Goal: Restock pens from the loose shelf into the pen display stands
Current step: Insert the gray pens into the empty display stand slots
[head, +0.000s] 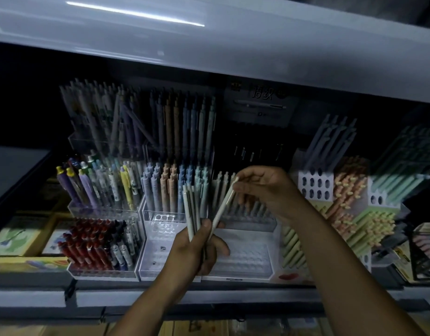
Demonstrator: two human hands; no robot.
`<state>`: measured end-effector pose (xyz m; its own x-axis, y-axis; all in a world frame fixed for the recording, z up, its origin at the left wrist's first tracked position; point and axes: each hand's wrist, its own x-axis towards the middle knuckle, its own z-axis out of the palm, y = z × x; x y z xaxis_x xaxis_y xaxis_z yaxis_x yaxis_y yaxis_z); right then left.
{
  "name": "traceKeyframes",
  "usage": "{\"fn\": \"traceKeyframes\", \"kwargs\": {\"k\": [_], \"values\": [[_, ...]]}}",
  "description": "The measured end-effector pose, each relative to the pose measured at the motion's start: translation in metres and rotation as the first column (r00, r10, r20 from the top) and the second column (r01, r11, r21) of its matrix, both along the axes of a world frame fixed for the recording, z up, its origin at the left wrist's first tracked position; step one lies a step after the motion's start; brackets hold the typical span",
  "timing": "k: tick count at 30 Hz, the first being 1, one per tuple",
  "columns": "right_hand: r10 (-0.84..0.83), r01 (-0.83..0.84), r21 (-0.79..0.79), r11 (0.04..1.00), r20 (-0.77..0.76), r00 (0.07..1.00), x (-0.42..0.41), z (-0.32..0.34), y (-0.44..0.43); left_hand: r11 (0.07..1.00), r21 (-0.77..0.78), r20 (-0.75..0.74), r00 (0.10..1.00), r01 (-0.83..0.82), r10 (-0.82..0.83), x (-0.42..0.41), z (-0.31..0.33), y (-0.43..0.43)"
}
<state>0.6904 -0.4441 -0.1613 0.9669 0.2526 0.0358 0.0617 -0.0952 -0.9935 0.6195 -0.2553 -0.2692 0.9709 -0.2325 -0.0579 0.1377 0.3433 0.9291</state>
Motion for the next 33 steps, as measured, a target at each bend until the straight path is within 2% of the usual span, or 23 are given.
{"fn": "traceKeyframes", "kwargs": {"k": [3,5,11,17,23,30,33], "values": [[-0.094,0.093,0.094,0.991,0.009,0.995,0.012,0.005,-0.002,0.995,0.015,-0.052,0.994,-0.094,0.094,0.002,-0.002,0.006],[-0.132,0.131,0.05,0.99,0.019,0.991,0.02,0.008,-0.003,0.993,-0.001,-0.093,0.989,-0.114,0.114,0.002,-0.003,0.009],[-0.189,0.199,-0.131,0.971,0.081,0.979,0.037,0.003,0.005,0.991,0.036,-0.088,0.988,-0.126,0.128,0.001,-0.009,0.015],[-0.201,0.213,-0.148,0.966,0.087,0.976,0.041,0.005,0.0,0.989,0.057,-0.067,0.988,-0.134,0.138,-0.001,-0.007,0.017],[-0.161,0.185,-0.23,0.956,0.121,0.98,0.044,-0.005,0.0,0.988,0.075,-0.054,0.989,-0.136,0.14,0.001,-0.007,0.017],[-0.113,0.198,-0.371,0.907,0.236,0.965,0.04,-0.032,0.016,0.99,0.069,-0.049,0.991,-0.124,0.128,0.0,-0.007,0.018],[-0.043,0.189,-0.456,0.87,0.31,0.95,0.036,-0.043,0.019,0.99,0.063,-0.037,0.991,-0.128,0.131,-0.001,-0.008,0.018]]}}
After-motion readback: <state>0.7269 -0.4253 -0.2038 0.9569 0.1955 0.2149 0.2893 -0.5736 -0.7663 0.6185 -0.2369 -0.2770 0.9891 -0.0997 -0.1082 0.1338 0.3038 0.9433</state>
